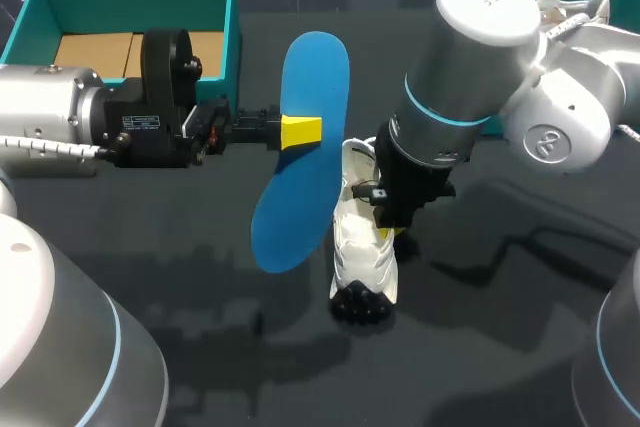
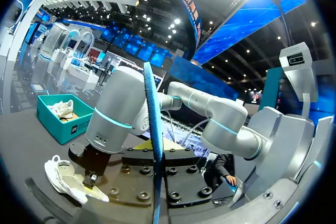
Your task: Take the shoe out of the shoebox, open the shoe tongue, remove and reinsert the insole, then place the shoe into the shoebox
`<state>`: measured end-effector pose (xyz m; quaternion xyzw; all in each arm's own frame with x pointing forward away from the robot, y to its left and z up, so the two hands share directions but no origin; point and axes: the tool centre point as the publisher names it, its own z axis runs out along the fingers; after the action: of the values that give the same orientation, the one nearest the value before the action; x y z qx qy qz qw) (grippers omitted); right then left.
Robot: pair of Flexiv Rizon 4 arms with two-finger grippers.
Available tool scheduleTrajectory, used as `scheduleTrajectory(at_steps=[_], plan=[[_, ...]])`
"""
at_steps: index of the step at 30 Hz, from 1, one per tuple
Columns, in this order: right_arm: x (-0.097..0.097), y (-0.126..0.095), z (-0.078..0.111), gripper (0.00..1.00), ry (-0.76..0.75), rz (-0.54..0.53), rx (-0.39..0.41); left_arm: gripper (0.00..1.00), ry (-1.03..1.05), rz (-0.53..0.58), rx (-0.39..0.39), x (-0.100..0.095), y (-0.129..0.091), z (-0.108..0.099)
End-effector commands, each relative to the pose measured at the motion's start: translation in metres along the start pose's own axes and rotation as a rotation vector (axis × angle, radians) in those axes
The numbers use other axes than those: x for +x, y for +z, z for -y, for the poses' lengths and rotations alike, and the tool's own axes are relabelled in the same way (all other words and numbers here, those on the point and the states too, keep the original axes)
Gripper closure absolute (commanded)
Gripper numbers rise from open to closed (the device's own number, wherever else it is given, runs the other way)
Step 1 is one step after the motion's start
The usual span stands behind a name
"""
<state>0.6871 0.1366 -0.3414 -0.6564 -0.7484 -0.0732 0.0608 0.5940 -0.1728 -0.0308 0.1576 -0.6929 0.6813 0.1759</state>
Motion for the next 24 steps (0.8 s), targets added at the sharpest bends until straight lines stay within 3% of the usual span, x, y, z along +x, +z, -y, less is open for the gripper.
scheduleTrajectory(at_steps=[1, 24], plan=[[-0.007, 0.005, 0.001, 1.00, -0.015, -0.023, -0.015, 1.00, 0.000, -0.002, 0.002, -0.002, 0.003, -0.001], [-0.016, 0.029, -0.007, 1.00, -0.078, -0.036, -0.029, 1.00, 0.000, -0.002, 0.002, -0.002, 0.003, -0.001]])
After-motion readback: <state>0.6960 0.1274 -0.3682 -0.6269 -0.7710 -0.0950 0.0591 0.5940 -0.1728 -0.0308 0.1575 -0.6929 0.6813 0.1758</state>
